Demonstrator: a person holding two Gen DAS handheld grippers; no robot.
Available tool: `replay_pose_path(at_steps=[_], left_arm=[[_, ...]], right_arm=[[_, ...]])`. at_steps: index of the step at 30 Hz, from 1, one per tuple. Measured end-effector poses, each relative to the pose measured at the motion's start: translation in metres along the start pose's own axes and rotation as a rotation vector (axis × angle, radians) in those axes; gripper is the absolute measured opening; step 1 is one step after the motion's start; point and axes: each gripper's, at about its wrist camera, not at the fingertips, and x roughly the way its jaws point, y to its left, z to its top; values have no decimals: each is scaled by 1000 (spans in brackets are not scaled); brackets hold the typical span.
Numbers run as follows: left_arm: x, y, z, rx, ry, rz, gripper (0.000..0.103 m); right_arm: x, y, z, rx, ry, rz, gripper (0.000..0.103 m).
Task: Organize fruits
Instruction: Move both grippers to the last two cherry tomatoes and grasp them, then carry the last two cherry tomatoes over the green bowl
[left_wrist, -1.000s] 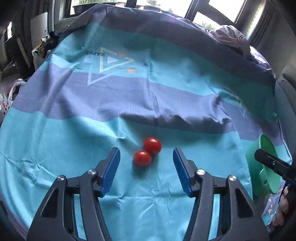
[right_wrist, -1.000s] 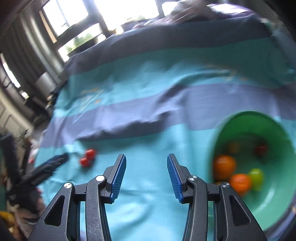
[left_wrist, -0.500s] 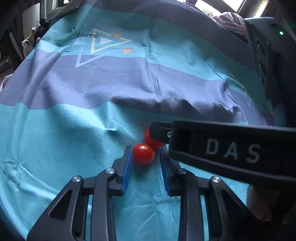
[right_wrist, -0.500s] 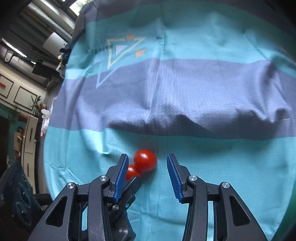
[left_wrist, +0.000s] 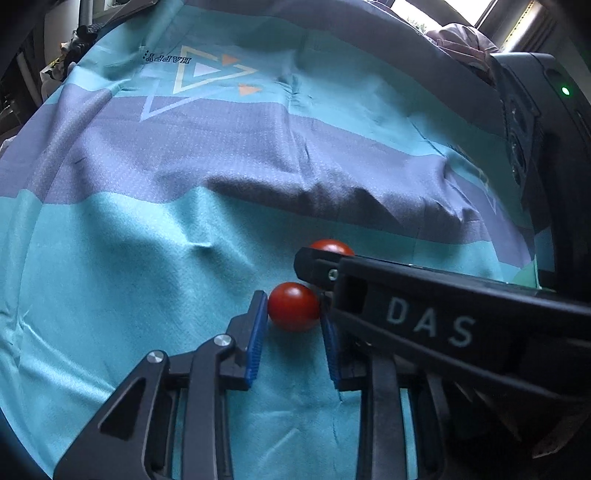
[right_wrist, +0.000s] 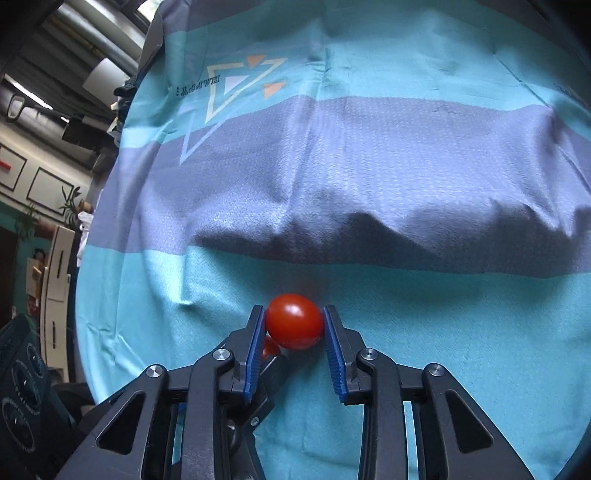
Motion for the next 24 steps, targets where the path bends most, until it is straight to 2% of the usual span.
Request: replay_pose_path(at_steps=[5, 9, 11, 14, 16, 20, 24], left_arm=[[-11, -12, -5, 41, -24, -26, 29], [-16, -23, -12, 60, 15, -115, 29], [-23, -34, -17, 100, -8, -99, 29], [-31, -48, -22, 148, -51, -64, 29], [-37, -56, -27, 159, -60, -78, 29], [-50, -78, -33, 190, -105, -88, 29], [-67, -111, -41, 237, -128, -154, 29]], right_arm=[[-33, -24, -19, 31, -55, 20, 33], [-61, -44, -48, 46, -110, 16, 33], [-73, -55, -65, 56, -126, 5, 33], [-93, -66, -89, 51, -209, -26, 33], [-103, -75, -99, 76, -247, -30, 33], [-122, -90, -103, 108, -310, -50, 33], [-146, -98, -103, 121, -384, -38, 33]])
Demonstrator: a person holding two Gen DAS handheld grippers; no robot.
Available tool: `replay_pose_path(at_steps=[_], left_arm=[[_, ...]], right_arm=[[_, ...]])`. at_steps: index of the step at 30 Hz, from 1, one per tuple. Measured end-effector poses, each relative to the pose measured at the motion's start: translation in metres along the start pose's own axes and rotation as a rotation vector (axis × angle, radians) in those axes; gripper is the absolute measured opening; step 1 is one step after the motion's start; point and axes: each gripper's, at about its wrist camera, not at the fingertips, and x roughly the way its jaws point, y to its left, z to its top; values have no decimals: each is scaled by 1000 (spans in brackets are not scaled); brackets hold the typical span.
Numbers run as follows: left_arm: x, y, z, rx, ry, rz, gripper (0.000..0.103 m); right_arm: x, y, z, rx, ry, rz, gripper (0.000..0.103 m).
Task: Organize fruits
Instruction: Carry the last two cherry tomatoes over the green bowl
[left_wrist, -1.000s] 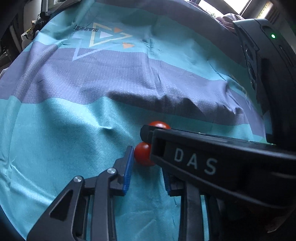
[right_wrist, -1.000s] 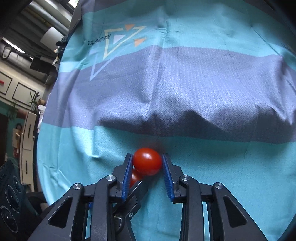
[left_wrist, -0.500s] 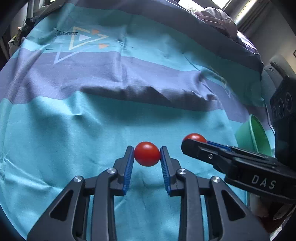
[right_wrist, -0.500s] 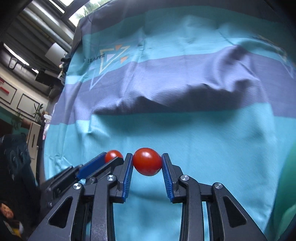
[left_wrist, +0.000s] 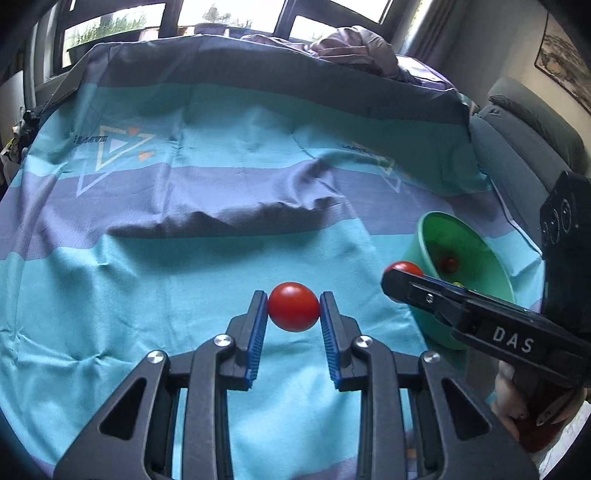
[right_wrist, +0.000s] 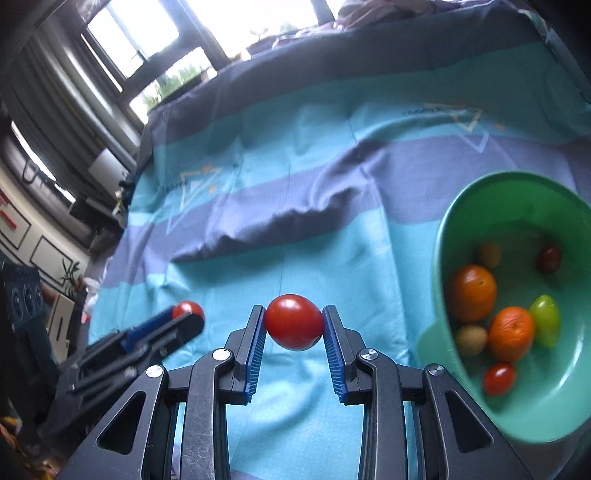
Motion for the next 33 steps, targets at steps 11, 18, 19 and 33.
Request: replay_pose_path(at_steps=[11, 18, 19, 33], left_arm=[[-11, -74, 13, 48, -51, -96, 29], [-6, -115, 20, 100, -72, -120, 29], [-4, -120, 21, 104, -74, -119, 29], [51, -168, 25, 178, 21, -107, 29]], right_arm=[[-78, -38, 6, 39, -220, -125, 33], [-119, -60, 3, 70, -342, -207, 33], [-123, -64, 3, 79, -352, -213, 33], [-135, -132, -1, 242, -350, -217, 33]])
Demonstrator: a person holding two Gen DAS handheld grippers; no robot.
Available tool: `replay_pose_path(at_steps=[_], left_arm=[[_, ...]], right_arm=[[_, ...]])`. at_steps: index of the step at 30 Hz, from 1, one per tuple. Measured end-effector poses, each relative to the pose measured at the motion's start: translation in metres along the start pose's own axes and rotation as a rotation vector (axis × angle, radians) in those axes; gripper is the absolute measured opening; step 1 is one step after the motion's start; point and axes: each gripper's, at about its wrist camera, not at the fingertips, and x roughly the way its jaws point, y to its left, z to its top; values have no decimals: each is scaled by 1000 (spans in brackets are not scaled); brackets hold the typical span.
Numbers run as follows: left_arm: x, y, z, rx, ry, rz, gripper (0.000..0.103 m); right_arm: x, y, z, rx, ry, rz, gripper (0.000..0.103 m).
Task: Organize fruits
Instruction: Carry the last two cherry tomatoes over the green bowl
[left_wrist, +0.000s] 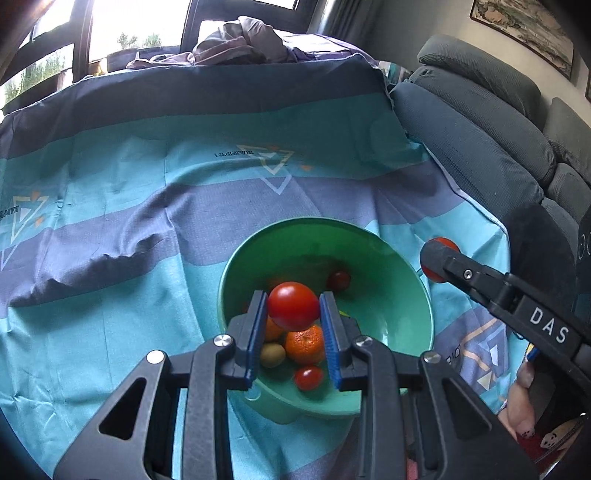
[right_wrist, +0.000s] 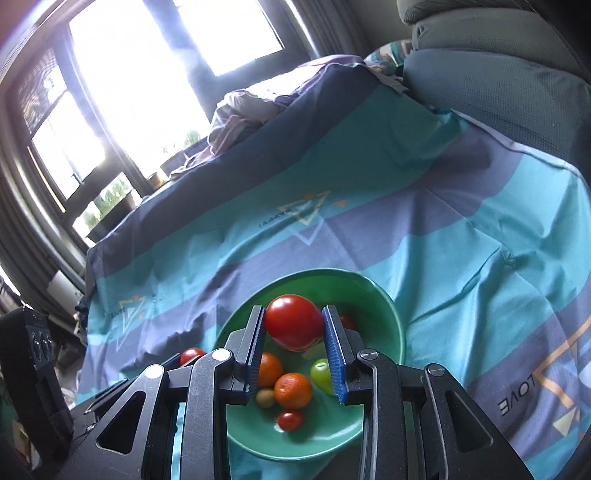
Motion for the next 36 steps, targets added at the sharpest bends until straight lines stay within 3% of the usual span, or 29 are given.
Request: replay_pose_path(at_steps=[7, 16, 21, 36], left_arm=[[40, -5, -4, 20, 98, 34, 29], [69, -1, -11, 20, 164, 85, 29], [77, -8, -14, 72, 133, 125, 31], [79, -7, -13, 69, 123, 154, 31]], right_arm=[[31, -9, -5, 21, 100, 7, 33], [64, -13, -15, -5, 207, -100, 33], [74, -10, -19, -81, 210, -236, 33], [75, -8, -20, -111, 208, -239, 33]])
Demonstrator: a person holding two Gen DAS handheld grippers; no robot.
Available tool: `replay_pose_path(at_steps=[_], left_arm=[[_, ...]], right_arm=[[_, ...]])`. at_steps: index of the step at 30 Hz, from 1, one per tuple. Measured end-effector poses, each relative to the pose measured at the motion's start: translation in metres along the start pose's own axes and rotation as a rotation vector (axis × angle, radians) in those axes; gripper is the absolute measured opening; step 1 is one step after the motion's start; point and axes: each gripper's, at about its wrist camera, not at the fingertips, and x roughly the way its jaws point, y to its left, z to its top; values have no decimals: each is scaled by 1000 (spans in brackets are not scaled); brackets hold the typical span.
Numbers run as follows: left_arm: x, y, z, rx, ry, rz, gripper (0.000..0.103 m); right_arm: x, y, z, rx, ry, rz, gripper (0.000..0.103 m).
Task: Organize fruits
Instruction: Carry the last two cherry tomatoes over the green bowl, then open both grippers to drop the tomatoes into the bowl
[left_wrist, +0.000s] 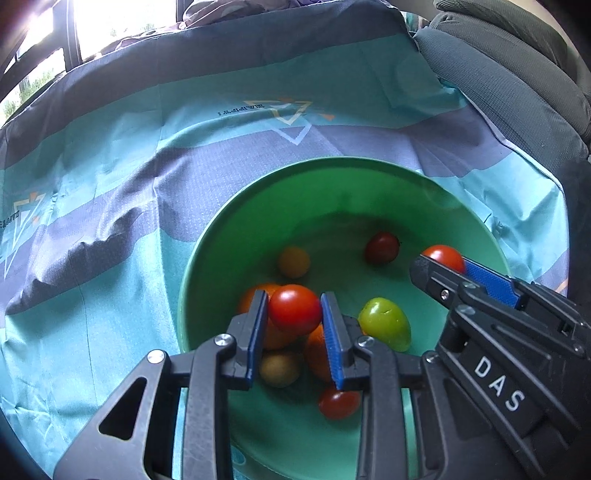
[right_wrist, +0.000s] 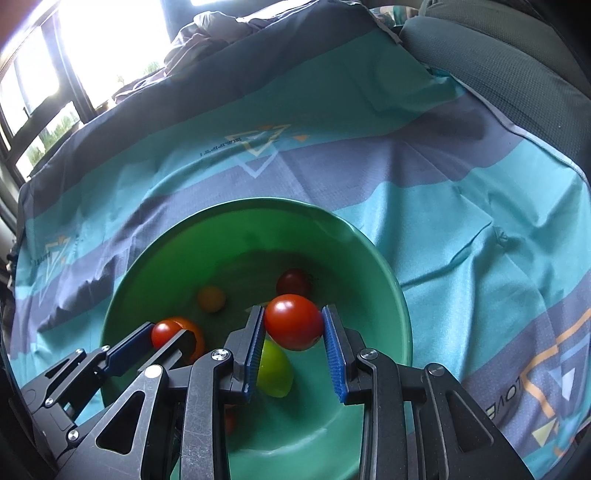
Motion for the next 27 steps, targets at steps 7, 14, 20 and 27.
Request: replay_pose_path(at_steps=[7, 14, 20, 27], left_arm=[[0, -1, 0, 4, 3, -1, 29], [-3, -18, -3, 69, 7, -50, 59], [-9, -23, -7, 83, -17, -51, 59], [-61, -14, 1, 49, -159, 17, 59]], right_arm=[[-1, 0, 0, 1, -1, 8, 33], [-1, -3, 0, 2, 1, 40, 34], [-8, -10, 0, 29, -12, 57, 41], [-39, -12, 0, 38, -92, 80, 47]])
